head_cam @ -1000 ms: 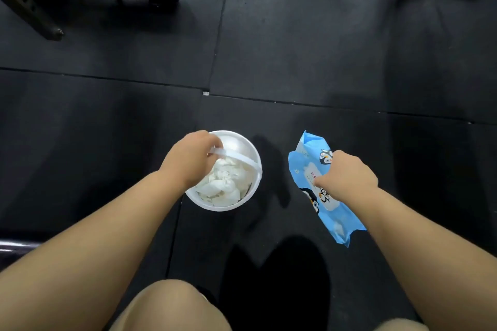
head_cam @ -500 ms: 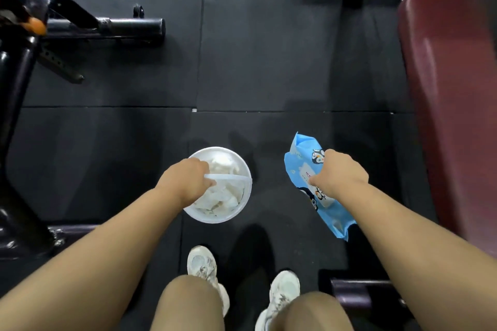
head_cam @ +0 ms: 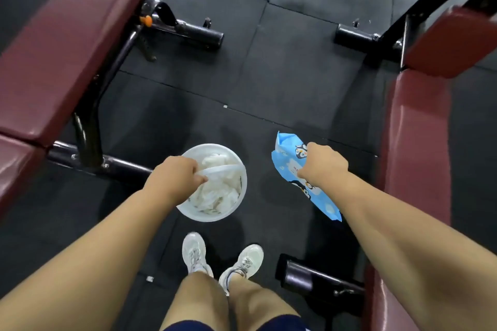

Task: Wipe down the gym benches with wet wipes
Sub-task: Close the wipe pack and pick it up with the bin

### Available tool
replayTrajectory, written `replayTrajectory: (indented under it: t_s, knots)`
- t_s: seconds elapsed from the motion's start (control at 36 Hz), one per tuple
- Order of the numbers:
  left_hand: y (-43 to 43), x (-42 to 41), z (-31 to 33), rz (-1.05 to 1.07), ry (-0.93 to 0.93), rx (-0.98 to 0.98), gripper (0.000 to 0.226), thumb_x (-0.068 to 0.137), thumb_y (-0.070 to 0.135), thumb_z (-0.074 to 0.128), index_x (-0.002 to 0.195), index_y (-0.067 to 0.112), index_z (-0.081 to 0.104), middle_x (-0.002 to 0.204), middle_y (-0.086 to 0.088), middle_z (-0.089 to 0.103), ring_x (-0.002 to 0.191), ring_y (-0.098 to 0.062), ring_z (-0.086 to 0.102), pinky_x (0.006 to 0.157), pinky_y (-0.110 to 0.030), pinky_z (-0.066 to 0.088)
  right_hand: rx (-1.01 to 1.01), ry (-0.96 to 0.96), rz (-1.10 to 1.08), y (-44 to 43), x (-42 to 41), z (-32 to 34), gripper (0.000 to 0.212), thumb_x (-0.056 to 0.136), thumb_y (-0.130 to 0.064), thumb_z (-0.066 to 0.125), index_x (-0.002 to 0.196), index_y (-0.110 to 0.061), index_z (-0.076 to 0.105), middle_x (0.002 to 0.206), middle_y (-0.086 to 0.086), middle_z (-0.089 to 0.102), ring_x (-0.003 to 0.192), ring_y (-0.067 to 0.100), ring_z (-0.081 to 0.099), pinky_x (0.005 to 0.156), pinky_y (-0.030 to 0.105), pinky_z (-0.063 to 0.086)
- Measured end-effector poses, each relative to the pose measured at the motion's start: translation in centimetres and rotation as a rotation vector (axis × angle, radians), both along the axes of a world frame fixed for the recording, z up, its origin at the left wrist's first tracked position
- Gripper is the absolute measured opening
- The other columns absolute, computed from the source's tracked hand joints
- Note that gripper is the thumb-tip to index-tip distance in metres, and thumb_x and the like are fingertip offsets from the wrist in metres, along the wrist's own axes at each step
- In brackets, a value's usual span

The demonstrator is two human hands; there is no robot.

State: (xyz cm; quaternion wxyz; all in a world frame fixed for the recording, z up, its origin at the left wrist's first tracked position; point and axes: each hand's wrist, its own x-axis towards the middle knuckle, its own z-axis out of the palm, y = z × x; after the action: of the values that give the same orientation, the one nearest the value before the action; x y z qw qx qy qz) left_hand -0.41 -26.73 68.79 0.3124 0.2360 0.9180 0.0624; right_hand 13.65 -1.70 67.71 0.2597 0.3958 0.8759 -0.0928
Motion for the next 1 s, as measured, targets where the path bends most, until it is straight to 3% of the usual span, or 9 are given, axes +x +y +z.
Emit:
replayTrajectory:
  t_s: [0.14,0.42,0.58,0.72,0.86,1.0]
  knots:
    - [-6.4,2.6,2.1,0.162,0.029,0.045,0.024,0.085,0.042,0.06,0.077,0.02,0.061,0.078,0.003,0.06,0.07,-0.015,0.057,0.053,-0.026,0.039,-0.006,0.01,0.178,-5.5,-1.5,1.8,0.027,0.079,-0.026,0.062,0.096,-0.02,0.042,0.078,-0.004,0.05,0.07,0.017,0.054,0.048,0.025,0.034]
    - [-20.7,10.7,4.7,0.498,0.058,0.026,0.026,0.085,0.044,0.06,0.076,0.02,0.063,0.078,0.004,0.062,0.071,-0.014,0.059,0.057,-0.027,0.046,-0.034,0.067,0.574,-19.2,-2.5,4.5,0.028,0.08,-0.034,0.06,0.097,-0.02,0.044,0.087,-0.003,0.055,0.076,0.019,0.055,0.053,0.027,0.037]
    - [-29.6,18.6,6.0,0.749,0.107,0.024,0.025,0.085,0.044,0.058,0.076,0.021,0.063,0.073,0.004,0.062,0.065,-0.013,0.058,0.052,-0.027,0.045,-0.036,0.082,0.818,-28.3,-0.9,4.9,0.025,0.08,-0.032,0.06,0.092,-0.019,0.042,0.087,-0.002,0.056,0.073,0.02,0.055,0.049,0.026,0.033]
    - [-36.0,25.4,6.5,0.958,0.12,0.01,0.025,0.084,0.044,0.057,0.076,0.021,0.064,0.076,0.005,0.063,0.069,-0.014,0.061,0.055,-0.028,0.047,-0.062,0.098,1.019,-36.2,1.0,4.9,0.027,0.079,-0.042,0.058,0.089,-0.02,0.046,0.082,-0.004,0.058,0.07,0.017,0.056,0.049,0.025,0.036]
    - [-41.2,32.7,7.1,1.196,0.146,-0.02,0.026,0.082,0.042,0.057,0.072,0.019,0.064,0.074,0.004,0.064,0.067,-0.017,0.062,0.055,-0.03,0.049,-0.074,0.054,1.284,-44.3,3.0,5.6,0.023,0.08,-0.035,0.059,0.092,-0.02,0.047,0.081,-0.003,0.057,0.071,0.016,0.057,0.055,0.028,0.044]
    - [-45.0,41.0,7.4,1.459,0.145,-0.071,0.033,0.081,0.045,0.055,0.072,0.014,0.063,0.075,-0.001,0.066,0.059,-0.017,0.056,0.052,-0.029,0.044,-0.075,0.042,1.578,-52.9,5.3,5.9,0.021,0.078,-0.031,0.058,0.091,-0.02,0.046,0.082,-0.004,0.057,0.07,0.016,0.056,0.051,0.027,0.038]
